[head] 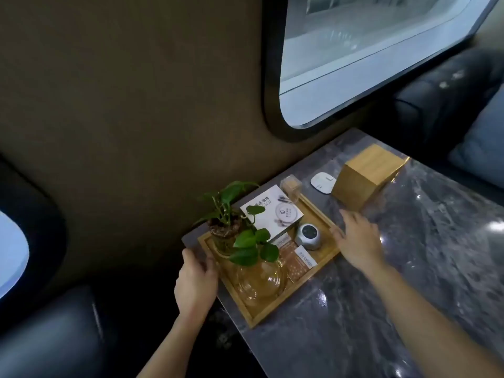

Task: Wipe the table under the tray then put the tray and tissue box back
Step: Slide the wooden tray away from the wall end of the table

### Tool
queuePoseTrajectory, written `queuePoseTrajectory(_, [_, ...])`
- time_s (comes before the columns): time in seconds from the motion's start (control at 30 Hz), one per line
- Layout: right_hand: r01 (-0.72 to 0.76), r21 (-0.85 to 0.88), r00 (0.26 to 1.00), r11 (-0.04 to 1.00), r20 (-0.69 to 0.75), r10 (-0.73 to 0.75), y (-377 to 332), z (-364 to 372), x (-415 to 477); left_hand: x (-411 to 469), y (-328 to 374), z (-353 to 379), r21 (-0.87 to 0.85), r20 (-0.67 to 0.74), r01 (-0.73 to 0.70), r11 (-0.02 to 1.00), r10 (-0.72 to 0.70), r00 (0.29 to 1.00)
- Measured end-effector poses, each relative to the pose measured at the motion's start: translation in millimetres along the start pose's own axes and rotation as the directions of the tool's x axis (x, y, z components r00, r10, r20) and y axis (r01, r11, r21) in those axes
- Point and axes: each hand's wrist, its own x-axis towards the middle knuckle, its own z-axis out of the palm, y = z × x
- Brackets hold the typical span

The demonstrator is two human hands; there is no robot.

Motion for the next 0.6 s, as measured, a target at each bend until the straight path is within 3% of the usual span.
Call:
queuePoseTrajectory(0.2, [-0.058, 0.005, 0.993, 0.998, 0.103, 0.057, -2, 21, 17, 19, -6, 18, 0.246, 0.217, 0.081, 0.966, -0.136, 0.967])
queuePoseTrajectory(0.43, [-0.058, 0.044, 0.996, 0.997, 0.063, 0.056, -4, 37, 36, 28, -7, 26, 0.302, 0.211, 0.04, 0.952, -0.108, 0.972])
queuePoseTrajectory(0.6, [0.004, -0.072, 0.998, 0.997, 0.07, 0.001, -4, 43, 44, 25, -3, 30, 0.34, 0.201, -0.01, 0.94, -0.062, 0.978])
